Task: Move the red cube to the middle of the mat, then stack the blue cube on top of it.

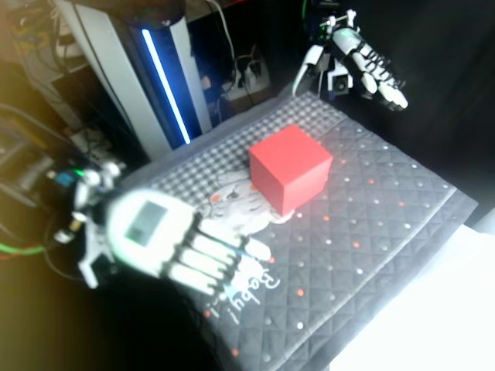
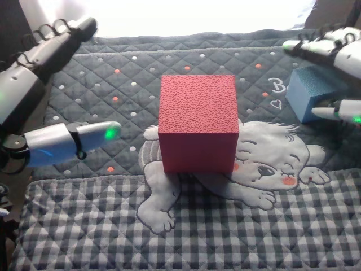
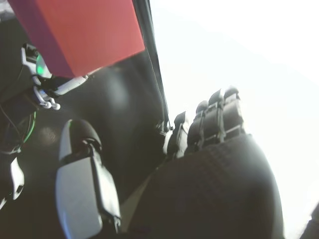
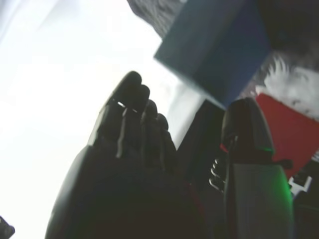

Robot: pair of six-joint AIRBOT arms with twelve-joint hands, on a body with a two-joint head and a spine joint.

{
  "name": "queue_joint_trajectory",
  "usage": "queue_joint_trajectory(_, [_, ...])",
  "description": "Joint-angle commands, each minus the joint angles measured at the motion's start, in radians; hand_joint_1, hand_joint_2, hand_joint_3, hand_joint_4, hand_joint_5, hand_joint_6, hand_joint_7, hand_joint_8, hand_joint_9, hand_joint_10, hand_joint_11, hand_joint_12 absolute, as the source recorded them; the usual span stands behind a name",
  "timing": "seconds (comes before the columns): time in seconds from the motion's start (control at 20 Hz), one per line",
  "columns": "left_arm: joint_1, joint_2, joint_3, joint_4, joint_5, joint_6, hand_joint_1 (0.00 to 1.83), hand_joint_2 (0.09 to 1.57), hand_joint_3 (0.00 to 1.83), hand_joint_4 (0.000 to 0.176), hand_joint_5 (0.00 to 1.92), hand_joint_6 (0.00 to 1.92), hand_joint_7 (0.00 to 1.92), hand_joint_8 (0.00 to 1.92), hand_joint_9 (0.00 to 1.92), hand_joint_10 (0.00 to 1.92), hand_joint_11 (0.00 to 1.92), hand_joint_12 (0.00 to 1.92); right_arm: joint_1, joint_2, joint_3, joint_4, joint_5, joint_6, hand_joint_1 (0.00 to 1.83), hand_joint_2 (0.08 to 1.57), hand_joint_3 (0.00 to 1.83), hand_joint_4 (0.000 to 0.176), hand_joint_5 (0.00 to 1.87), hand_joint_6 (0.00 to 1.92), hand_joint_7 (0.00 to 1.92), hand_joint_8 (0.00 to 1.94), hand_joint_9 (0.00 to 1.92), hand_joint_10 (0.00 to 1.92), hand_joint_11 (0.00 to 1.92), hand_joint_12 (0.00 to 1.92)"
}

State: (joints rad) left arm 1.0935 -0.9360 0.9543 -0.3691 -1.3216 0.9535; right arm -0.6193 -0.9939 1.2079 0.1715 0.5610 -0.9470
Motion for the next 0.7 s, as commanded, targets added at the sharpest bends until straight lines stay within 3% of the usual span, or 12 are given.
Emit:
queue_joint_trajectory(0.0, [0.004,0.007,-0.002,0.020,-0.147,-0.011,0.67,0.95,0.01,0.152,0.00,0.00,0.00,0.00,0.00,0.00,0.00,0.00,0.018,0.010,0.002,0.004,0.100,-0.012,1.36,1.22,0.05,0.000,0.73,1.89,0.85,1.85,0.88,1.90,0.90,1.91])
queue_joint_trajectory(0.05, [0.013,0.007,-0.002,0.015,-0.156,-0.013,0.66,0.95,0.01,0.159,0.00,0.00,0.00,0.00,0.00,0.00,0.00,0.00,0.023,0.011,0.000,0.003,0.099,-0.014,1.43,1.22,0.04,0.000,0.94,1.92,0.96,1.92,1.04,1.92,1.07,1.92])
queue_joint_trajectory(0.15, [0.020,0.007,-0.003,0.007,-0.171,-0.018,0.64,0.94,0.00,0.166,0.00,0.00,0.00,0.00,0.00,0.00,0.00,0.00,0.041,0.026,-0.008,-0.001,0.098,-0.014,1.43,1.20,0.03,0.000,0.91,1.92,1.02,1.94,1.16,1.92,1.28,1.92])
queue_joint_trajectory(0.2, [0.021,0.007,-0.003,0.006,-0.175,-0.018,0.65,0.95,0.01,0.167,0.00,0.00,0.00,0.00,0.00,0.00,0.00,0.00,0.051,0.039,-0.018,-0.009,0.099,-0.014,1.11,1.01,0.65,0.000,0.71,1.80,1.03,1.94,1.20,1.92,1.33,1.92])
queue_joint_trajectory(0.25, [0.023,0.008,-0.003,0.005,-0.178,-0.018,0.64,0.95,0.01,0.170,0.00,0.00,0.00,0.00,0.00,0.00,0.00,0.00,0.062,0.052,-0.031,-0.018,0.100,-0.014,1.04,0.92,0.91,0.000,0.68,1.84,1.07,1.94,1.26,1.92,1.39,1.92])
queue_joint_trajectory(0.3, [0.025,0.008,-0.003,0.002,-0.181,-0.018,0.63,0.95,0.01,0.162,0.00,0.00,0.00,0.00,0.00,0.00,0.00,0.00,0.088,0.080,-0.063,-0.055,0.120,-0.013,1.38,0.90,0.73,0.000,0.93,1.90,1.15,1.94,1.30,1.92,1.42,1.92])
queue_joint_trajectory(0.35, [0.028,0.008,-0.003,-0.002,-0.183,-0.018,0.63,0.96,0.01,0.149,0.00,0.00,0.00,0.00,0.00,0.00,0.00,0.00,0.105,0.104,-0.089,-0.080,0.144,-0.013,1.49,0.97,0.57,0.000,0.98,1.92,1.13,1.94,1.28,1.92,1.41,1.92])
queue_joint_trajectory(0.45, [0.032,0.007,-0.003,-0.010,-0.186,-0.018,0.62,0.98,0.02,0.151,0.00,0.00,0.00,0.00,0.00,0.00,0.00,0.00,0.130,0.136,-0.122,-0.123,0.195,0.007,1.47,1.10,0.34,0.000,0.89,1.92,1.06,1.94,1.22,1.92,1.31,1.92])
queue_joint_trajectory(0.5, [0.034,0.007,-0.003,-0.013,-0.189,-0.018,0.64,0.99,0.02,0.144,0.00,0.00,0.00,0.00,0.00,0.00,0.00,0.00,0.145,0.143,-0.131,-0.136,0.208,0.008,1.07,1.22,0.37,0.000,0.56,1.85,1.07,1.94,1.25,1.92,1.33,1.92])
queue_joint_trajectory(0.55, [0.036,0.007,-0.003,-0.016,-0.191,-0.018,0.63,1.00,0.02,0.147,0.00,0.00,0.00,0.00,0.00,0.00,0.00,0.00,0.162,0.146,-0.140,-0.155,0.219,0.008,1.40,1.12,0.30,0.000,0.11,1.23,1.08,1.94,1.28,1.92,1.33,1.92])
queue_joint_trajectory(0.6, [0.037,0.006,-0.002,-0.021,-0.195,-0.019,0.65,1.00,0.02,0.152,0.00,0.00,0.00,0.00,0.00,0.00,0.00,0.00,0.187,0.146,-0.151,-0.180,0.228,0.010,1.51,1.12,0.28,0.000,0.02,0.27,1.07,1.94,1.31,1.92,1.36,1.92])
queue_joint_trajectory(0.65, [0.039,0.003,-0.002,-0.026,-0.201,-0.021,0.65,1.01,0.02,0.148,0.00,0.00,0.00,0.00,0.00,0.00,0.00,0.00,0.205,0.146,-0.158,-0.214,0.238,0.028,1.36,0.92,0.87,0.000,0.01,0.06,0.77,1.94,1.28,1.92,1.33,1.92])
